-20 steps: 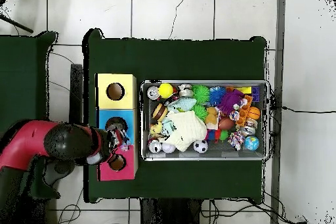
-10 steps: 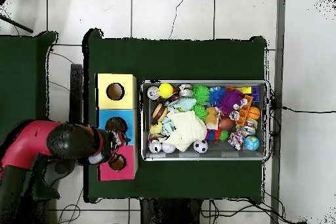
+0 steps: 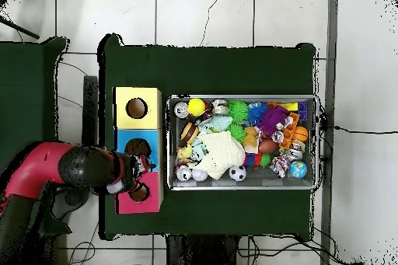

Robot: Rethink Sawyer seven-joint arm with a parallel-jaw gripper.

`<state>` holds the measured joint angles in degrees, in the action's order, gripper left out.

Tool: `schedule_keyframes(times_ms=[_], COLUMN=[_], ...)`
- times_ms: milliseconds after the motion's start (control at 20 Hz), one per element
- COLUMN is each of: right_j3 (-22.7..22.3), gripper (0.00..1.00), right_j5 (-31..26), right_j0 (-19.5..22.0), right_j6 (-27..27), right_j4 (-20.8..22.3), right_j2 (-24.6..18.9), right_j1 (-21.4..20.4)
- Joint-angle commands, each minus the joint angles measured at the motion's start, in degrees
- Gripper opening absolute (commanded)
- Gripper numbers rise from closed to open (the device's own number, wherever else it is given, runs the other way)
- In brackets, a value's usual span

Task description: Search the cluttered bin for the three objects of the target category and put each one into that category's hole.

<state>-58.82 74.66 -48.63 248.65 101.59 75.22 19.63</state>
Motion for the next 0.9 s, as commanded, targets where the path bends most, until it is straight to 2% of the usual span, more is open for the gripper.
schedule_keyframes(times_ms=[50, 200, 500, 800, 900], right_j3=[3.0, 1.8, -4.2, -9.2, -12.0], gripper=[1.00, 1.00, 1.00, 1.00, 1.00], right_j5=[-1.1, 0.0, 1.5, -4.3, -7.8], right_j0=[3.1, 4.4, 6.6, 8.2, 8.3], right_j6=[18.1, 14.7, -0.1, -12.7, -16.9], right_j4=[-3.7, -1.7, 3.0, 3.7, 3.1], right_j2=[-4.1, -2.9, -1.4, -4.1, -5.7], right_j1=[3.5, 2.6, -3.3, -6.9, -7.4])
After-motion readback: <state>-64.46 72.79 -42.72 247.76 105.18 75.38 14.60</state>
